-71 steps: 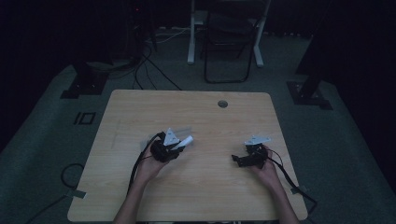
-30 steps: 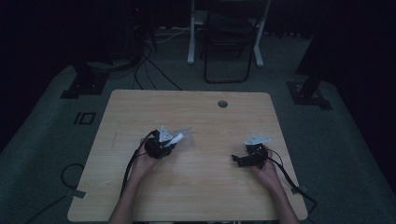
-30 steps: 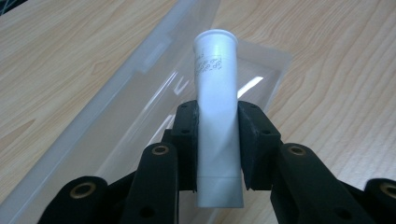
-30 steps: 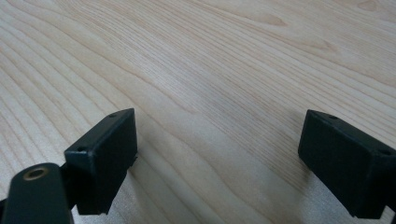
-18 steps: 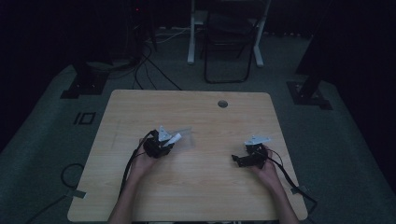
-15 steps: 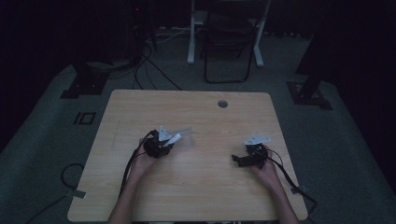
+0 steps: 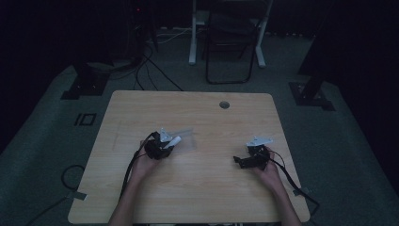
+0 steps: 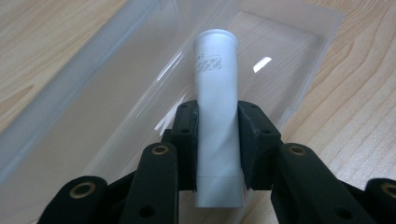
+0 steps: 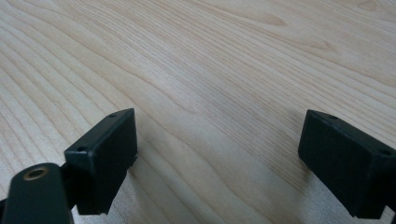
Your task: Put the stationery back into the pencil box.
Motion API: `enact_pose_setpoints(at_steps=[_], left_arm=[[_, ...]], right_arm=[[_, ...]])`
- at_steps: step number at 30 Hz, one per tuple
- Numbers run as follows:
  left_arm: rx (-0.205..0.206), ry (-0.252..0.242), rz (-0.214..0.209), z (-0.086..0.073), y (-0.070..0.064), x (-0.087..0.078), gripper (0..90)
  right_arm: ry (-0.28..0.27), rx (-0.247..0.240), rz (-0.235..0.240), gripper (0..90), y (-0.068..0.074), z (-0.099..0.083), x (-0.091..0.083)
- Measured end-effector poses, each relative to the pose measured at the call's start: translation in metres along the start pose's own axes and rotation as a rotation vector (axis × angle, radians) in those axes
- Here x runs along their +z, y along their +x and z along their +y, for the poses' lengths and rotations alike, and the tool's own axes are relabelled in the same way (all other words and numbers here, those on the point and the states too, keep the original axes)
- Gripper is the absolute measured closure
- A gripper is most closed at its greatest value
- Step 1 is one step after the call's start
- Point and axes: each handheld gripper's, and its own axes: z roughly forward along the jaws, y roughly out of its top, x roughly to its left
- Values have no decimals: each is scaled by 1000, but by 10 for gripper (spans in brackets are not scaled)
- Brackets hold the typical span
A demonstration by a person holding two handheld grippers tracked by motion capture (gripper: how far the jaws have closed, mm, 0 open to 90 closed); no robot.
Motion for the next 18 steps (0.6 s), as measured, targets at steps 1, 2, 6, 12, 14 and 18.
enact_pose_setpoints(at_steps=[1, 2, 6, 12, 14, 18], left_arm=[[-1, 1, 1, 0, 0, 1, 704], [-4, 4, 2, -1, 0, 1, 704], [-20, 8, 0, -2, 0, 5, 704], [-32, -11, 4, -2, 0, 3, 630], [-29, -17, 9, -2, 0, 0, 606], [-24, -30, 14, -2, -2, -5, 587]], right_arm=[[0, 0, 0, 116, 0, 0, 0], [0, 0, 0, 116, 0, 0, 0], [0, 0, 0, 116, 0, 0, 0], [0, 0, 0, 116, 0, 0, 0], [0, 0, 0, 116, 0, 0, 0], [0, 0, 0, 116, 0, 0, 0]])
